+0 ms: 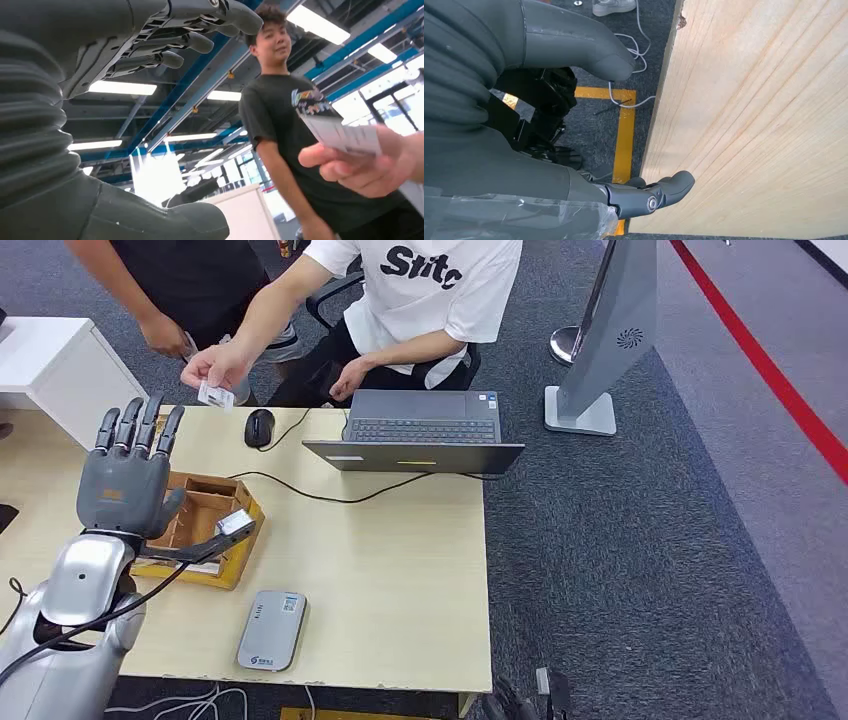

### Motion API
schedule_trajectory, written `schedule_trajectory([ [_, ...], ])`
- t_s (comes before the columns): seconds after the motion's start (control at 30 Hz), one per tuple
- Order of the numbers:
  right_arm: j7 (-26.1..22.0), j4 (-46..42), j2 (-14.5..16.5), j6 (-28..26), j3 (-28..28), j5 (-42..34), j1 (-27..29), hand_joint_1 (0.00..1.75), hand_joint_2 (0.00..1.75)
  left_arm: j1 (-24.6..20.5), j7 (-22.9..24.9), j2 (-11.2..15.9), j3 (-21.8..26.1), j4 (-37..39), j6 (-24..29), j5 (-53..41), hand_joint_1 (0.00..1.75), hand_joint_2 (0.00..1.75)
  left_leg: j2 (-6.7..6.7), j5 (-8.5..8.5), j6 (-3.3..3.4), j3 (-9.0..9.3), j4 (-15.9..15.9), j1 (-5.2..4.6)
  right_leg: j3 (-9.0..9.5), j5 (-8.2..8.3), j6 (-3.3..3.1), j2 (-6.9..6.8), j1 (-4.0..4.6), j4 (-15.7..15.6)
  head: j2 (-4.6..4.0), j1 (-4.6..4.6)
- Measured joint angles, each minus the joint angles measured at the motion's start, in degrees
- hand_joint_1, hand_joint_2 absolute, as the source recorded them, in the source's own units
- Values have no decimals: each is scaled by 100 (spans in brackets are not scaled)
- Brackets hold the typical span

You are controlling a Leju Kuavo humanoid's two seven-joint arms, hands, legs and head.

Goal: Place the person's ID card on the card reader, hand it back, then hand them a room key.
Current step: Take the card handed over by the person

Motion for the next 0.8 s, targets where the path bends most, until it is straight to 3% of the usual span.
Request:
schedule_trajectory([
  [0.3,5,-16,0,6,-72,27,5,0,175,165,10,-125,292,207,84,-11,0,175,0,0,0,0,0,0,1,0,0,0,0,0,-1,1],
  [0.43,7,-21,0,2,-87,54,7,0,175,204,38,-163,333,236,203,-11,171,175,0,0,0,0,0,0,0,0,0,-1,0,0,0,1],
  [0.8,-10,-27,0,0,-123,123,17,0,175,270,-7,-387,439,128,636,-11,175,175,-1,0,0,0,0,0,1,0,0,-1,0,0,-1,1],
])
